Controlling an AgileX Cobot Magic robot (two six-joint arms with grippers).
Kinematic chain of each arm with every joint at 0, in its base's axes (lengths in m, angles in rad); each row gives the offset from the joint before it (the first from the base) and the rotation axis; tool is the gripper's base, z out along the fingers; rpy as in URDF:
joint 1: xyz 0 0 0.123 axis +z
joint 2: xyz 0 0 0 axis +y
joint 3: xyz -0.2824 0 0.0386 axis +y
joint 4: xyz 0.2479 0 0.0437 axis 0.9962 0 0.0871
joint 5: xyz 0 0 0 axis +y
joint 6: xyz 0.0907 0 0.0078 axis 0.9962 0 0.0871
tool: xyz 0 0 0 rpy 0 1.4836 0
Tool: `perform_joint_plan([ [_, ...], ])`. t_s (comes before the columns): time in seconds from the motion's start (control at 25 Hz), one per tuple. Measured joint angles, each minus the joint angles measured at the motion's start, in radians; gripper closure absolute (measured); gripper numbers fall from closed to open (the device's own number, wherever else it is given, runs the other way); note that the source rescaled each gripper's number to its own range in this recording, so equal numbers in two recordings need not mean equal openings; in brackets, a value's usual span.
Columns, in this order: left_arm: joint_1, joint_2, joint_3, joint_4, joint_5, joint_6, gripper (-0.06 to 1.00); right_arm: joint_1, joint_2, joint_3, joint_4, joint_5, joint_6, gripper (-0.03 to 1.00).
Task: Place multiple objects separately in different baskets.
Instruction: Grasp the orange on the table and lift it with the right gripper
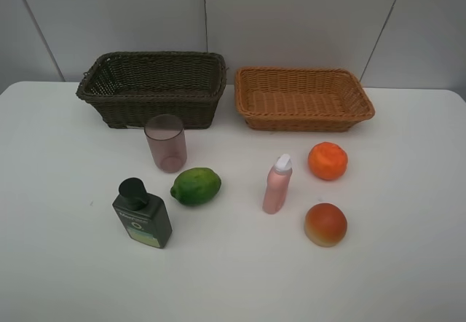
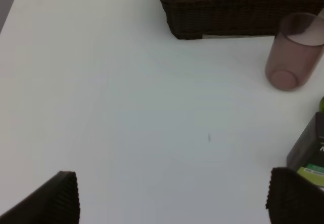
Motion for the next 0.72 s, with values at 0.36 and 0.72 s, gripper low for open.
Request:
perform_joint_plan([
  [0.36, 0.000, 0.000, 0.000, 0.000, 0.000, 0.000, -0.02, 0.000, 0.000, 0.000, 0.000, 0.000, 0.000, -0.01],
  [0.72, 0.000, 0.000, 0.000, 0.000, 0.000, 0.000, -0.02, 0.000, 0.000, 0.000, 0.000, 0.000, 0.000, -0.01],
])
